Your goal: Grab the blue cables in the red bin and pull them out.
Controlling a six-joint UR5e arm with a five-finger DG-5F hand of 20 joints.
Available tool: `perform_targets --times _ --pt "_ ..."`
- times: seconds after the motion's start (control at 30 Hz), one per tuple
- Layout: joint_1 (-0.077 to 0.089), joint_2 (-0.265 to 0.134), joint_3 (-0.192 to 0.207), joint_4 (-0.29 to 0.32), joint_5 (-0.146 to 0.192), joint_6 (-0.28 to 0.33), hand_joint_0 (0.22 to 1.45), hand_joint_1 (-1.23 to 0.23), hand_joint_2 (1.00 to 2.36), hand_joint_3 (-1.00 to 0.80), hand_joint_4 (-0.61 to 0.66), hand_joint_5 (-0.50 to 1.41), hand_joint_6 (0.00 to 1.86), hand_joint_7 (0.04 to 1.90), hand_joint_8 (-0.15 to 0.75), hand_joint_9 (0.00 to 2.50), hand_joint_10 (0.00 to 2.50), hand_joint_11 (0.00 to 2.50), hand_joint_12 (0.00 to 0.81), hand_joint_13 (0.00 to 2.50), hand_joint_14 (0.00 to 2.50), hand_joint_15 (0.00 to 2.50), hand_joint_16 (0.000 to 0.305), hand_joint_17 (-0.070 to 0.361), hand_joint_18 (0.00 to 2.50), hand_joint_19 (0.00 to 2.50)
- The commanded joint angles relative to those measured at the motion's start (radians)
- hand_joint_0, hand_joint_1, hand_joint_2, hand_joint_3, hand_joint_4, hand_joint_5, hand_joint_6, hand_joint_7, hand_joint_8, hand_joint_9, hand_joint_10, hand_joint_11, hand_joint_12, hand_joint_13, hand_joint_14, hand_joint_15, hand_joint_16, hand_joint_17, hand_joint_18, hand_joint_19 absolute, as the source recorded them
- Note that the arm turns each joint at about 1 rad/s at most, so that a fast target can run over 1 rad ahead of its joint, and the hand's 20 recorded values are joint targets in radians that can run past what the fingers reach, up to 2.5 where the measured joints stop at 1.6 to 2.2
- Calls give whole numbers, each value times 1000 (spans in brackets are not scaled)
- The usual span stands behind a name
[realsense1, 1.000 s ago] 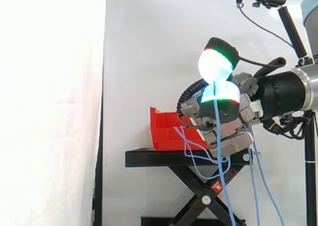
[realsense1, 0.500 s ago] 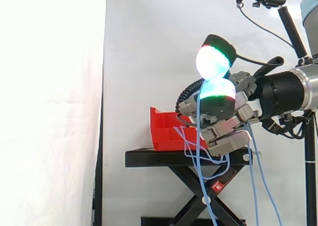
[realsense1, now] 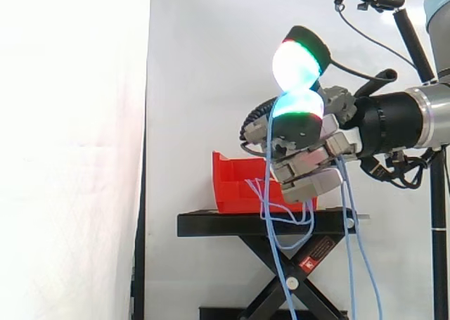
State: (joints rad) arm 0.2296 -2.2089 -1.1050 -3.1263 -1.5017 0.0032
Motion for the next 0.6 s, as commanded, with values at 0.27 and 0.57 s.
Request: perform_targets --times 0.27,0.57 --pt "-16 0 1 167 -51 -217 808 -1009 1000 -1000 365 500 1217 225 296 1090 1385 1099 357 1025 2500 639 41 92 1154 1559" --pt "-23 0 25 196 -51 -275 807 -1010 1000 -1000 370 487 1220 220 298 1069 1382 1097 356 1019 2500 628 42 94 1148 1565"
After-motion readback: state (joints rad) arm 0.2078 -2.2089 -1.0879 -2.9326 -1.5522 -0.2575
